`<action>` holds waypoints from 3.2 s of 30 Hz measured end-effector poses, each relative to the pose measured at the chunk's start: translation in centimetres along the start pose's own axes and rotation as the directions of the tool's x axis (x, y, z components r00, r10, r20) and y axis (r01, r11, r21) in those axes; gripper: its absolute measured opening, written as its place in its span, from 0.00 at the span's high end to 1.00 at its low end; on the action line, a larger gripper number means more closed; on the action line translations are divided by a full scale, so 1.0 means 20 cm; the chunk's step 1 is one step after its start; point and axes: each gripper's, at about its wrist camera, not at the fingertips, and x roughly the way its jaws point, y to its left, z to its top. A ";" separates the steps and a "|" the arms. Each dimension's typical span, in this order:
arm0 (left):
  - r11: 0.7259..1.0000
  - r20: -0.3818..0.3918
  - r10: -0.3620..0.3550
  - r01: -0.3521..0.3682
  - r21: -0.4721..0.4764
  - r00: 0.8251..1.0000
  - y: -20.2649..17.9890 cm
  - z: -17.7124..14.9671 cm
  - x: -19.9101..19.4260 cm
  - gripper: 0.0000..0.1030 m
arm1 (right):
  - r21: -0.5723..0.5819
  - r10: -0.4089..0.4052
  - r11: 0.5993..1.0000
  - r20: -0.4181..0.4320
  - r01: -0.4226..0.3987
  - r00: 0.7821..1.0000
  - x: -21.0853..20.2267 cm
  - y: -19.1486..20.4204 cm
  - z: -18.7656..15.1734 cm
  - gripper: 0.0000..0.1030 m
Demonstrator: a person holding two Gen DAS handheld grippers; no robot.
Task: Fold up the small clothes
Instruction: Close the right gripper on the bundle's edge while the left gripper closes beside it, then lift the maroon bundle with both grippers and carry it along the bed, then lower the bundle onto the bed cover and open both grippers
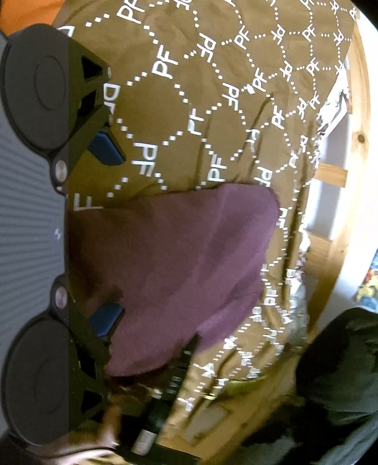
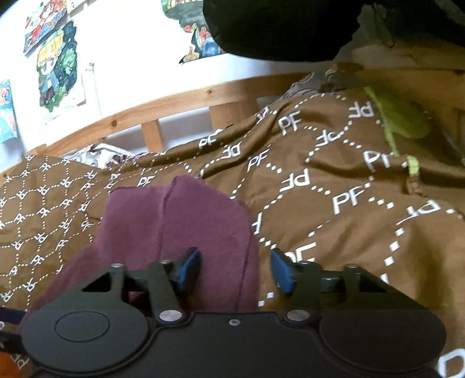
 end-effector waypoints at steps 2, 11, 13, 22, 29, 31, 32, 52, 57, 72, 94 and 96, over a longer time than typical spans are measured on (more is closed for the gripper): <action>1.000 0.021 0.000 0.000 -0.021 1.000 0.01 0.04 0.00 0.01 | 0.035 0.017 0.999 -0.008 -0.016 1.000 0.00 -0.02 -0.01 0.50; 0.993 -0.070 -0.054 0.046 -0.105 0.996 0.11 0.17 0.19 0.01 | 0.097 0.044 0.994 0.005 -0.044 0.999 -0.01 -0.05 -0.04 0.49; 0.989 -0.107 -0.089 0.075 -0.130 0.990 0.13 0.17 0.24 0.01 | 0.101 0.052 0.993 0.009 -0.053 0.999 -0.01 -0.06 -0.05 0.49; 0.965 -0.135 -0.237 0.217 -0.149 0.962 0.16 0.17 0.28 0.18 | 0.152 0.102 0.983 0.014 -0.103 0.995 -0.01 -0.08 -0.07 0.65; 0.971 -0.149 -0.209 0.187 -0.150 0.967 0.14 0.20 0.27 0.46 | 0.131 0.103 0.986 0.030 -0.106 0.994 -0.03 -0.03 -0.06 0.82; 0.979 -0.141 -0.185 0.170 -0.113 0.972 0.12 0.21 0.24 0.57 | 0.125 0.097 0.987 0.038 -0.101 0.995 -0.04 -0.01 -0.06 0.84; 0.984 -0.131 -0.165 0.155 -0.083 0.978 0.10 0.22 0.22 0.61 | 0.117 0.096 0.988 0.047 -0.101 0.994 -0.05 -0.01 -0.06 0.85; 0.928 0.335 0.065 -0.180 0.326 0.940 0.20 0.39 -0.20 0.66 | -0.311 0.174 0.948 0.317 -0.071 0.932 -0.10 0.70 0.16 0.87; 0.926 0.379 0.130 -0.249 0.284 0.916 0.32 0.41 -0.13 0.66 | -0.338 0.199 0.937 0.302 -0.091 0.932 0.09 0.86 0.21 0.87; 0.961 0.240 0.171 -0.215 0.176 0.956 0.50 0.34 0.02 0.60 | -0.297 0.123 0.952 0.144 -0.076 0.982 0.36 0.88 0.06 0.86; 0.971 0.200 0.233 -0.238 0.003 0.952 0.50 0.39 -0.12 0.06 | -0.214 0.076 0.976 0.141 -0.044 0.987 0.20 0.81 0.10 0.36; 0.967 0.213 0.251 -0.256 0.000 0.944 0.47 0.39 -0.16 0.01 | -0.210 0.080 0.977 0.156 -0.046 0.984 0.15 0.81 0.12 0.27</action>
